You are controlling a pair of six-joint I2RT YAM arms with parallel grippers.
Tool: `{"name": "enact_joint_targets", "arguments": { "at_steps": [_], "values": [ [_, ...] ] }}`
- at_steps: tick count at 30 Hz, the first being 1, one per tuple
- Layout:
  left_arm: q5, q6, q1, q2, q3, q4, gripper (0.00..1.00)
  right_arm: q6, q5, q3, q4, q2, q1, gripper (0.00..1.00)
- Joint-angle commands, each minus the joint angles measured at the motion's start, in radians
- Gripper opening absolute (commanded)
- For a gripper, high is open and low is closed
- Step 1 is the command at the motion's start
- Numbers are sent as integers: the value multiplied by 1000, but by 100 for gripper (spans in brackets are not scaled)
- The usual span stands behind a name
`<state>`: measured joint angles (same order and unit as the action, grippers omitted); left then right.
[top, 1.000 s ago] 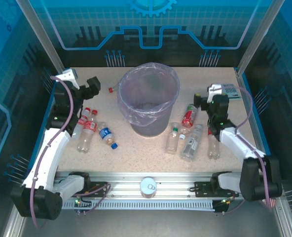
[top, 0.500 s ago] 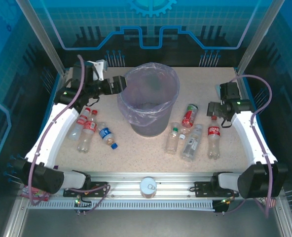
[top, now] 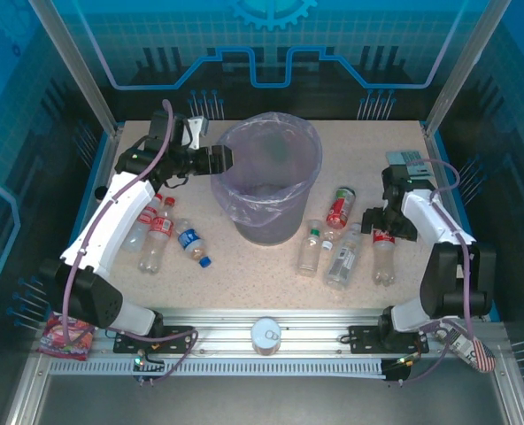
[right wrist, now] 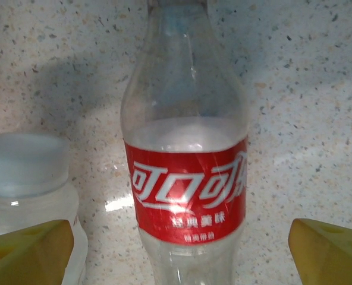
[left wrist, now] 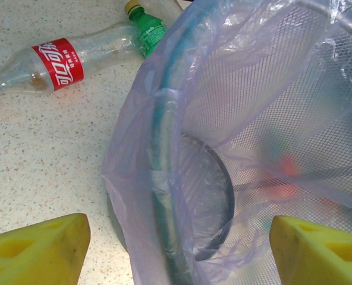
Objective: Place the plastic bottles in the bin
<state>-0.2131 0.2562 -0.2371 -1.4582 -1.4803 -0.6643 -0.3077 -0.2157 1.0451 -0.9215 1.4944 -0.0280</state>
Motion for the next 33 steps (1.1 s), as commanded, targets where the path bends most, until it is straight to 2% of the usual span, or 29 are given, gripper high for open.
{"name": "enact_joint_targets", "arguments": {
  "at_steps": [1,7,12,19,25,33],
  "values": [
    [-27,12,-10,-9,40,41,72,-4,21,-13,36,36,-19,94],
    [-16,39,-12,-29,36,42,62,7,25,-26,114,89,-23,94],
    [18,49,-22,-40,33,26,63,2,19,-23,134,153,-36,88],
    [46,49,-30,-31,57,39,57,7,32,-55,176,136,-52,86],
    [44,48,-30,-26,83,65,55,2,30,-71,172,124,-60,73],
    [36,72,-28,-14,107,102,56,1,36,-28,90,20,-64,62]
  ]
}}
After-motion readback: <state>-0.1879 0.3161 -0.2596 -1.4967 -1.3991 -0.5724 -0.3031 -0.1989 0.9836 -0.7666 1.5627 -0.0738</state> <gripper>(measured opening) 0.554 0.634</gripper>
